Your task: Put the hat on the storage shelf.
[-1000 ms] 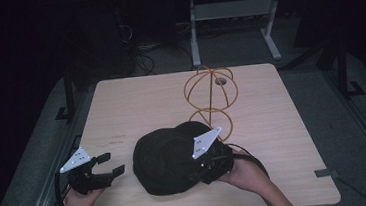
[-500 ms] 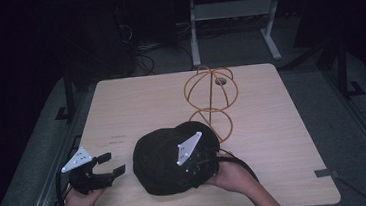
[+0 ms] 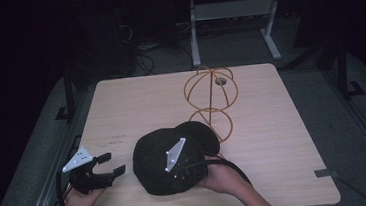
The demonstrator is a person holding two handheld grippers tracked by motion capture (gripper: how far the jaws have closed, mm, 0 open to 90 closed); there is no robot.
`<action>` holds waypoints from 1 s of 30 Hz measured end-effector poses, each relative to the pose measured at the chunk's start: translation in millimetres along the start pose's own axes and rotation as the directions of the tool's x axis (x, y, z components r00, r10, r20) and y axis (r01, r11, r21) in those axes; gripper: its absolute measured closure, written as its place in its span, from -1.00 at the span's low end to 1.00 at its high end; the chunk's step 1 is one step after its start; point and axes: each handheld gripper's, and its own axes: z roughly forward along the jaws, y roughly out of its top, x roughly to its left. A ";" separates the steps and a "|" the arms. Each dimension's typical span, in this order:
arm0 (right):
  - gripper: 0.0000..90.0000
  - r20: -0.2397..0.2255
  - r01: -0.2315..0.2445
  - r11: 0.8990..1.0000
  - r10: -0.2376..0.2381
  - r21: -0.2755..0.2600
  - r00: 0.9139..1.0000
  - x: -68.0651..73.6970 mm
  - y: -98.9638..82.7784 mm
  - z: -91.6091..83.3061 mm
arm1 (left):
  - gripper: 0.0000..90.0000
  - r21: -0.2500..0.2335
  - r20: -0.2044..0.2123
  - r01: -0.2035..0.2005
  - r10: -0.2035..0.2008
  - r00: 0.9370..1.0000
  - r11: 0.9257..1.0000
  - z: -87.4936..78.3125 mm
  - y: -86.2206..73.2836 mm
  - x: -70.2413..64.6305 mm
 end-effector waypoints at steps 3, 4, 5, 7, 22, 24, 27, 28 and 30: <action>0.48 0.001 0.006 1.000 -0.006 0.011 1.000 0.3 3.0 4.0 | -0.55 0.000 0.002 0.000 0.000 1.000 1.000 0.0 -0.1 0.4; 0.49 0.000 0.007 1.000 -0.007 0.015 1.000 0.6 4.0 5.5 | -0.55 0.002 0.004 -0.001 0.001 1.000 1.000 0.3 -0.1 0.6; 0.50 0.003 0.011 1.000 -0.011 0.024 1.000 0.7 5.2 7.7 | -0.55 0.003 0.004 -0.003 0.002 1.000 1.000 0.5 -0.1 0.4; 0.51 0.001 0.015 0.999 -0.015 0.052 1.000 1.7 7.5 14.1 | -0.55 0.007 0.005 -0.007 0.007 1.000 1.000 1.0 0.2 -0.3; 0.76 0.030 0.018 1.000 -0.018 -0.013 0.999 4.3 9.8 3.3 | -0.55 -0.011 0.033 0.003 -0.003 0.999 1.000 1.0 1.0 -1.0; 0.76 0.040 0.006 0.999 -0.004 -0.052 0.999 4.2 9.8 -9.5 | -0.55 -0.025 0.040 -0.005 0.006 0.999 1.000 0.4 2.6 -3.6; 0.76 0.045 0.000 0.997 0.004 -0.083 0.999 4.3 10.5 -21.4 | -0.55 -0.034 0.050 -0.013 0.014 0.999 0.999 0.2 3.8 -6.0; 0.76 0.049 0.002 0.996 0.003 -0.093 0.999 4.4 11.2 -27.2 | -0.55 -0.046 0.068 -0.014 0.018 0.998 0.999 0.0 5.7 -8.8; 0.76 0.051 0.001 0.994 0.005 -0.107 0.999 4.5 11.3 -30.1 | -0.55 -0.051 0.075 -0.021 0.025 0.997 0.998 -0.1 7.1 -10.5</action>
